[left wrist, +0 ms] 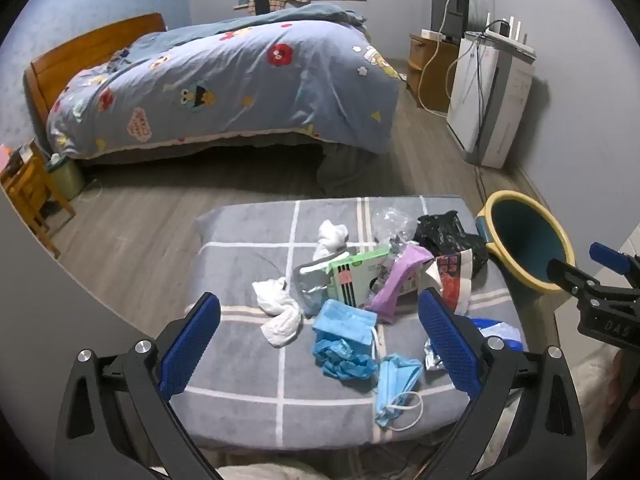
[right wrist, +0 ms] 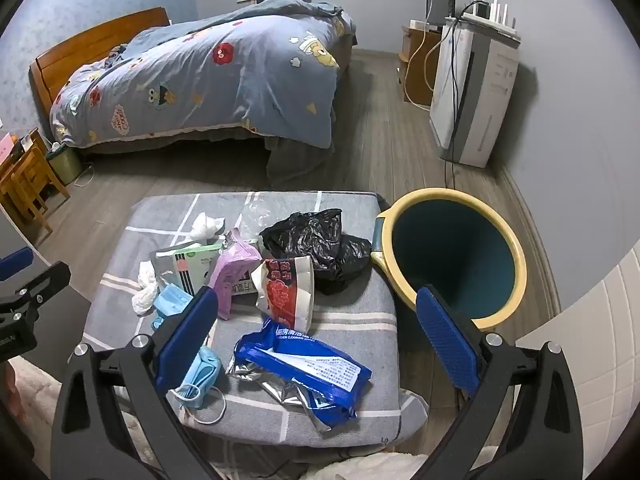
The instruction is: Collect trash
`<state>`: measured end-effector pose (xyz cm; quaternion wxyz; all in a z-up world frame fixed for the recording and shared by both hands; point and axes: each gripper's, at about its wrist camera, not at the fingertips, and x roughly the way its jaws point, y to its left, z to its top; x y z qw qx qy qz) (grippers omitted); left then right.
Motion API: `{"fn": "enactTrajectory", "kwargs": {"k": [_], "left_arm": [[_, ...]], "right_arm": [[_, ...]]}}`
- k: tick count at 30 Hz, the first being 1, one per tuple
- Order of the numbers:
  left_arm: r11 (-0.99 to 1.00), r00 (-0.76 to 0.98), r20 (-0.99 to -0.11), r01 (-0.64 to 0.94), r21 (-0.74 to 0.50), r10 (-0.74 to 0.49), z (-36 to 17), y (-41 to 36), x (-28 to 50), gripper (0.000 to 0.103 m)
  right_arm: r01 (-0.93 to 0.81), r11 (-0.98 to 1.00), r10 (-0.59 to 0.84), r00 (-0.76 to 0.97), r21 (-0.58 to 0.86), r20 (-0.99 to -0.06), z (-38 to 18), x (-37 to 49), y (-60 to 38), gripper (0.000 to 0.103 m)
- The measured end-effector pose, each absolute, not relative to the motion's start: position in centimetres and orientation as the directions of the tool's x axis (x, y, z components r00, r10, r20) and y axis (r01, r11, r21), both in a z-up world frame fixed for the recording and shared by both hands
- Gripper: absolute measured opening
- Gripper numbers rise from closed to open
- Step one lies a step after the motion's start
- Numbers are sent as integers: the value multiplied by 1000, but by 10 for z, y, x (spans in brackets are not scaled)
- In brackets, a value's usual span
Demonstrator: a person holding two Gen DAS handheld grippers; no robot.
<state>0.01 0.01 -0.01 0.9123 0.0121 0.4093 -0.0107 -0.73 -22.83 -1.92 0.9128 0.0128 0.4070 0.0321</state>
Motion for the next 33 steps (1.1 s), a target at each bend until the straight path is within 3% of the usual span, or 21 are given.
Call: {"fn": "enactTrajectory", "kwargs": {"k": [33], "left_arm": [[999,671,-741,34,23,-6,1,-3,1,98]], "right_arm": [[-50,998,67,665,45,-744,-21,-8,-228,98]]}}
